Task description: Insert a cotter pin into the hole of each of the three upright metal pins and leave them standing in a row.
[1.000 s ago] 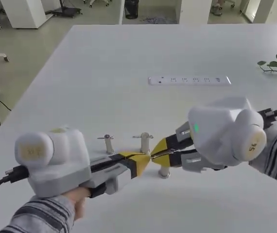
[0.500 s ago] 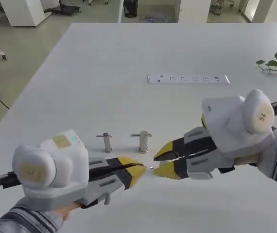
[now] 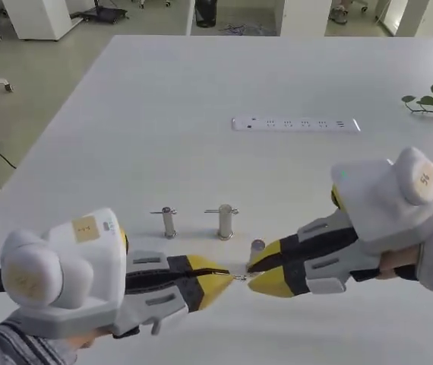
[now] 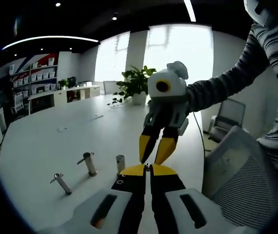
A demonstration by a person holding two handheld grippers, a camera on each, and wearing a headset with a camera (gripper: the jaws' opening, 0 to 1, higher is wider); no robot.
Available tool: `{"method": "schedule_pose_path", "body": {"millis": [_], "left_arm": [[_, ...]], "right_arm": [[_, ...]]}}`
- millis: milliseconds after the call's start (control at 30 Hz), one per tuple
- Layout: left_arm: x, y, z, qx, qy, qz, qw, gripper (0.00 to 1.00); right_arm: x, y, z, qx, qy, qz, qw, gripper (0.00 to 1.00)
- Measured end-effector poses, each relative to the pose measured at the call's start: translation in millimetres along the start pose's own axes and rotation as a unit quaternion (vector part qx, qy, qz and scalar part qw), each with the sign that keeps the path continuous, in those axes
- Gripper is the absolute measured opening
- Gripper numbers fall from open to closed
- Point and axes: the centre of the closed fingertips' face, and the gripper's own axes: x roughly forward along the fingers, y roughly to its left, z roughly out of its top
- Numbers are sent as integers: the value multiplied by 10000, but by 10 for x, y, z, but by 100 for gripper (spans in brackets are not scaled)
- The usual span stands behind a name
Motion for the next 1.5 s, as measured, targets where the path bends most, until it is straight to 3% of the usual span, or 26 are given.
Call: {"method": "schedule_pose_path", "body": {"millis": [367, 700, 967, 1233, 1500], "left_arm": [[10, -108, 53, -30, -91, -209, 9997, 0], [11, -116, 40, -190, -127, -255, 9994, 0], [39, -112, -18, -179, -12, -246, 9995, 0], [77, -105, -74, -62, 107, -172, 9998, 0], [137, -17, -127, -2, 183, 63, 9998, 6]], "right_arm": [[47, 106, 10, 5, -63, 210, 9998, 6], [33, 106, 21, -95, -64, 294, 9995, 0], [0, 78, 3, -715, 248, 264, 9968, 0], [15, 79, -61, -1348, 618, 196, 9887, 0], [-31, 5, -79, -1452, 645, 8, 9873, 0]]}}
